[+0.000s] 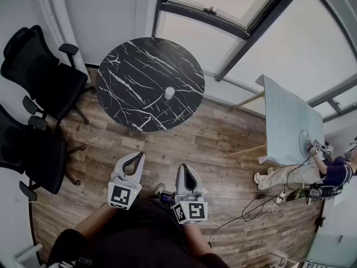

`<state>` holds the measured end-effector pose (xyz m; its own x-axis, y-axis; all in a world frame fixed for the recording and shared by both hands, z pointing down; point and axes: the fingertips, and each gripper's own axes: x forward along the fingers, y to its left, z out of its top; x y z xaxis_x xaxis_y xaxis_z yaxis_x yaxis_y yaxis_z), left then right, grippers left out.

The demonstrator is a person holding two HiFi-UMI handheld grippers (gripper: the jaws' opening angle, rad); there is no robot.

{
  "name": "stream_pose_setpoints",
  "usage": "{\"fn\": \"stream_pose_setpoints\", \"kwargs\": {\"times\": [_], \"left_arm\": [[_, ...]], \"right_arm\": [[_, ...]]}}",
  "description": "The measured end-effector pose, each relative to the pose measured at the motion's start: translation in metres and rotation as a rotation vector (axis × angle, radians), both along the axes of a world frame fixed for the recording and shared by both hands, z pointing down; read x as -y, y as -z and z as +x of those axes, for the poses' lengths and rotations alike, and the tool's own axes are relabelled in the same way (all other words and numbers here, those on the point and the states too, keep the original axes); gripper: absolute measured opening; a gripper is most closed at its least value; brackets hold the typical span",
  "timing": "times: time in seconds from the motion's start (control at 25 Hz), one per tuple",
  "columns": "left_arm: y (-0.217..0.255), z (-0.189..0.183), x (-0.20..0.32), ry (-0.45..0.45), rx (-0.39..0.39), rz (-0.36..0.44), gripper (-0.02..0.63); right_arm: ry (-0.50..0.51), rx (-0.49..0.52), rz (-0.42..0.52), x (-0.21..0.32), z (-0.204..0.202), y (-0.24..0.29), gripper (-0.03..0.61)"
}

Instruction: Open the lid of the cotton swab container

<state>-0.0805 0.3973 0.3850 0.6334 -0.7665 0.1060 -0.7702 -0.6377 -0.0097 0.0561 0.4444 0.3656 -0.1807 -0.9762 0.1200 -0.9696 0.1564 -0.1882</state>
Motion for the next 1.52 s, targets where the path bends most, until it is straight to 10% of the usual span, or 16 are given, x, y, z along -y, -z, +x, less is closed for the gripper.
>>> {"fn": "stream_pose_setpoints", "kwargs": {"times": [1.52], "left_arm": [[-0.009,0.051,-0.061,0.156,0.037,0.001,0.002]], "right_arm": [[0.155,0.025,0.041,-0.039,0.061,-0.007,-0.003]]}}
